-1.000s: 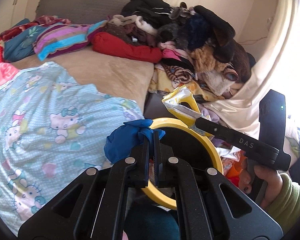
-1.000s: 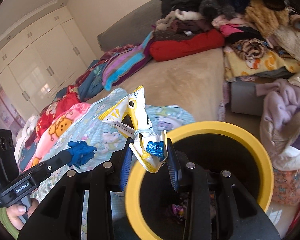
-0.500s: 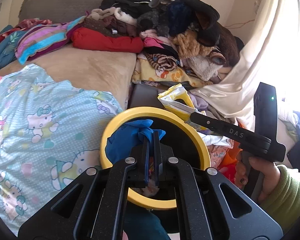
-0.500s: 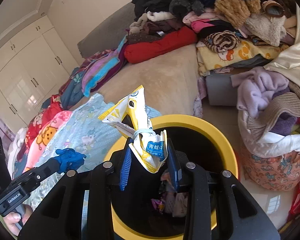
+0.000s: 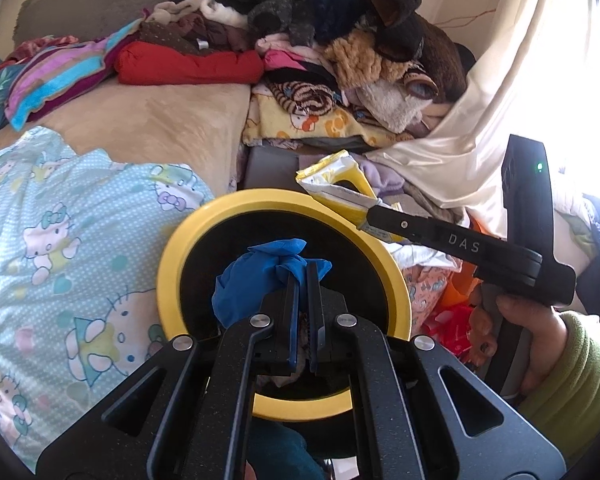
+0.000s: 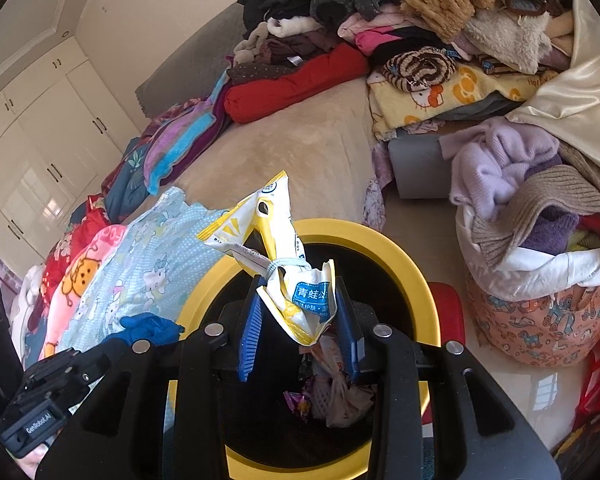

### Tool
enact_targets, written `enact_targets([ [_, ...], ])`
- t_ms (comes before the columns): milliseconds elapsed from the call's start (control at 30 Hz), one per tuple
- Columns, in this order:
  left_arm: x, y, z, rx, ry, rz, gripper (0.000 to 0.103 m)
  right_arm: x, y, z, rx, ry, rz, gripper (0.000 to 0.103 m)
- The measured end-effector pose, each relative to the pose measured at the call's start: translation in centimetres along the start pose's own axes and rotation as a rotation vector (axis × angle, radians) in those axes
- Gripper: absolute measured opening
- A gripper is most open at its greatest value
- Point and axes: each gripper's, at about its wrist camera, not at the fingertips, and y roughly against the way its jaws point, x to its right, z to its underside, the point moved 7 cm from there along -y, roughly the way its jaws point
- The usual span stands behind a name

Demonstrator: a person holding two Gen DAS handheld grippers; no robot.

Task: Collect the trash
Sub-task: 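Carry the blue glove and yellow bag over the yellow-rimmed bin, then open both tools to drop the glove and yellow bag into the bin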

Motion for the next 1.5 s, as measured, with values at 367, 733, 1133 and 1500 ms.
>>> enact_targets([
  [367, 1.3, -2.7, 0.8, -0.06, -0.039, 0.032, 0.001, 1.2, -0.3, 0.1, -0.021, -0.011, 0.012, 0.034],
  [733, 1.3, -5.3, 1.7, -0.123, -0.036, 0.047, 0.001, 2.2, -0.8, 0.3, -0.036, -0.023, 0.01, 0.037],
  [1133, 0.6, -4.5, 1.8, -0.112, -0.023, 0.001, 0.046, 1.3, 0.6, -0.6, 0.011, -0.006, -0.015, 0.057],
  [1500, -0.6, -0.4, 0.5, -0.02, 0.023, -0.06, 0.088, -1.3, 3.9, -0.4, 0.058, 0.062, 0.001, 0.078],
])
